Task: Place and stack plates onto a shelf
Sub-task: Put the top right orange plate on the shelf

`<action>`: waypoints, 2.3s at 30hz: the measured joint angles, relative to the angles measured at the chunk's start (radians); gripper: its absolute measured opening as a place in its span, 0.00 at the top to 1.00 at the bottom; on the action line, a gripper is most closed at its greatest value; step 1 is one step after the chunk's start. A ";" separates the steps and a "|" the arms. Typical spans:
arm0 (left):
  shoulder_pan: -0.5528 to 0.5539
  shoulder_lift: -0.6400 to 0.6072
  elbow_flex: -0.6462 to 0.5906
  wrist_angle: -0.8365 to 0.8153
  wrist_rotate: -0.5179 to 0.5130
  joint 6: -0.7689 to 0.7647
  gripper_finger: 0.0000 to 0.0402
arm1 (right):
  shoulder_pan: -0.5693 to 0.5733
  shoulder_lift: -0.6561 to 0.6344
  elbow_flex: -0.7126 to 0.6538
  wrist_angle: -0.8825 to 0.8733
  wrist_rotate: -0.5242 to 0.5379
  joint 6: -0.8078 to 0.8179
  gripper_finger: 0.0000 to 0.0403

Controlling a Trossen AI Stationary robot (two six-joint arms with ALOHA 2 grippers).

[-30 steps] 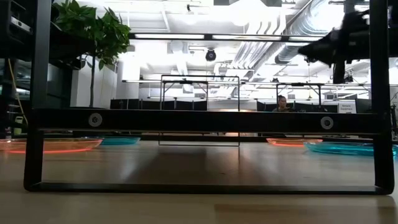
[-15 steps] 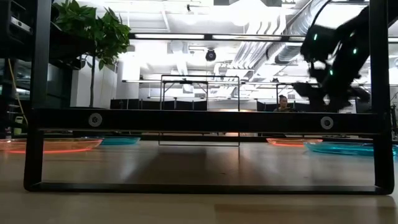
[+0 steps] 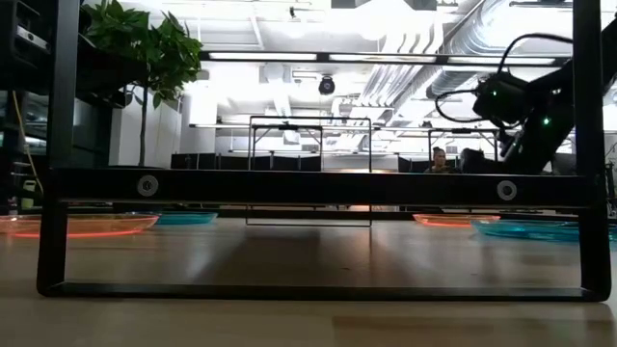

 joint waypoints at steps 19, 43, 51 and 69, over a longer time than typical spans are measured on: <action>0.000 0.000 0.000 0.000 0.000 0.000 1.00 | -0.095 0.327 -0.020 0.378 -0.053 -0.022 0.58; 0.000 0.000 0.000 0.000 0.000 0.000 1.00 | -0.106 -0.301 -0.021 0.018 -0.262 -0.250 1.00; 0.000 0.000 0.000 0.000 0.000 0.000 1.00 | -0.053 -0.575 0.191 -0.529 -0.294 -0.409 1.00; 0.000 0.000 0.000 0.000 0.000 0.000 1.00 | 0.632 -0.428 0.188 -0.167 -0.250 -0.172 1.00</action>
